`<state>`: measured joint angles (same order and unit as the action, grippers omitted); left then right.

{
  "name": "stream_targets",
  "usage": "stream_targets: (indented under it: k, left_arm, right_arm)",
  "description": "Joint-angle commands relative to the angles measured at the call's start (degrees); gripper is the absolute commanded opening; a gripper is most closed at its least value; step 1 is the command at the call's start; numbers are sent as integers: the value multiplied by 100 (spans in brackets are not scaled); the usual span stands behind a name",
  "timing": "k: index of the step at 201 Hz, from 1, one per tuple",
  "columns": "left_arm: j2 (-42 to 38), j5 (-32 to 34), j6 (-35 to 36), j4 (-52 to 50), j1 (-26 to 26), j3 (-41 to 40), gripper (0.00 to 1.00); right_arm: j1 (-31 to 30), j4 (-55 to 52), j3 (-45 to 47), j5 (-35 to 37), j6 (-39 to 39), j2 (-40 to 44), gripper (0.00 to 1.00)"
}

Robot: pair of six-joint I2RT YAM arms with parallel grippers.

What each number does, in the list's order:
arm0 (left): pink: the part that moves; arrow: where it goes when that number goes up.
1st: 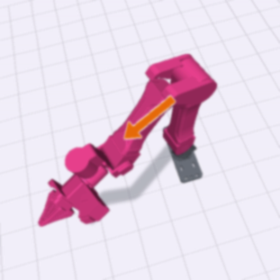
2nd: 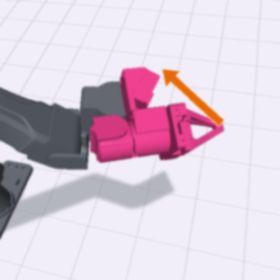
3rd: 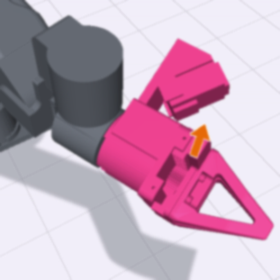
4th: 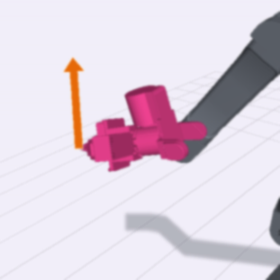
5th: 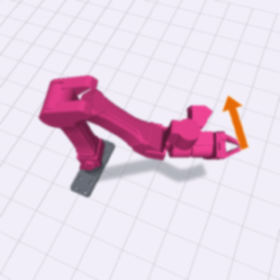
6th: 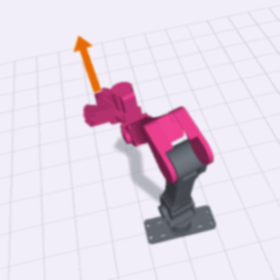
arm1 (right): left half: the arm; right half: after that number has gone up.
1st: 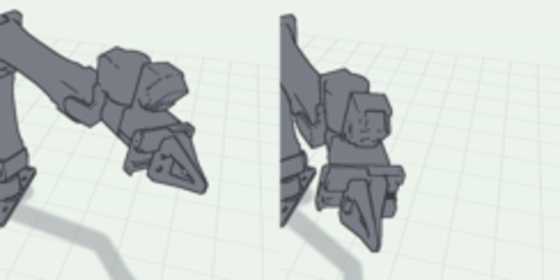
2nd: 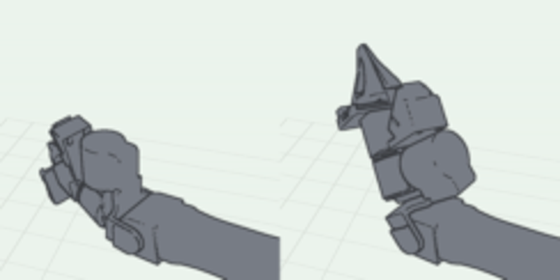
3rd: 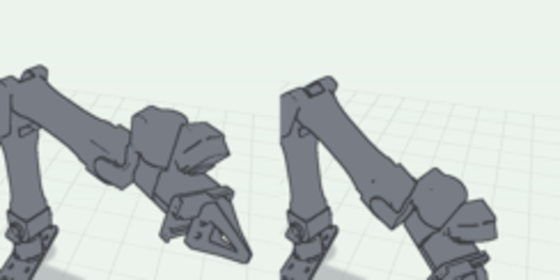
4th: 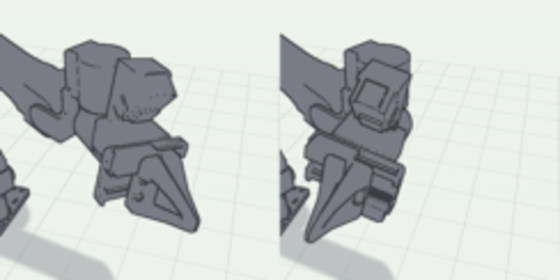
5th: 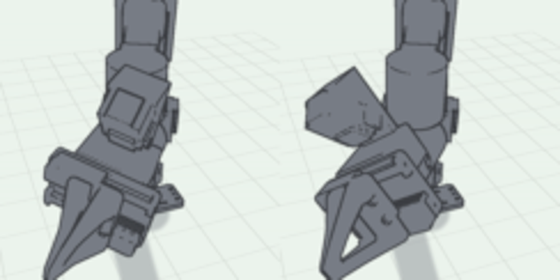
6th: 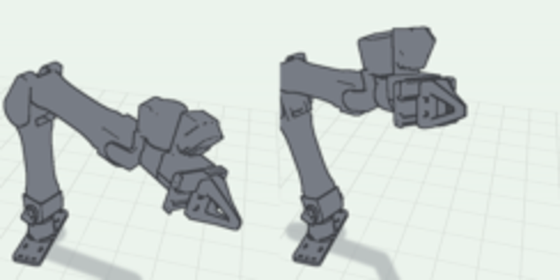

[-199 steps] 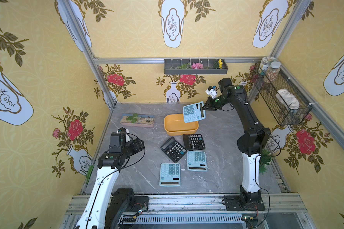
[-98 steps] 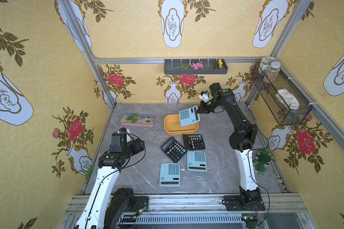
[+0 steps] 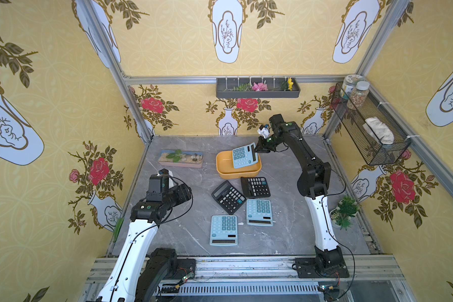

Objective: Put the calculator in the storage box
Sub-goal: Place the calculator in the storage box.

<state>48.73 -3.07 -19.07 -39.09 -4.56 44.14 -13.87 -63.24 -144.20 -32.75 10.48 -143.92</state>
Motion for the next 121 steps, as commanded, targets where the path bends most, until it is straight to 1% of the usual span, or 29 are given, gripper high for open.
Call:
stream_targets:
  k: [1, 121]
  left_arm:
    - [1, 43, 17, -10, -10, 21, 72]
    - [58, 8, 17, -6, -10, 31, 72]
  right_arm:
    - [-27, 198, 41, -48, 81, -78, 0]
    - [-27, 272, 314, -47, 173, -311, 0]
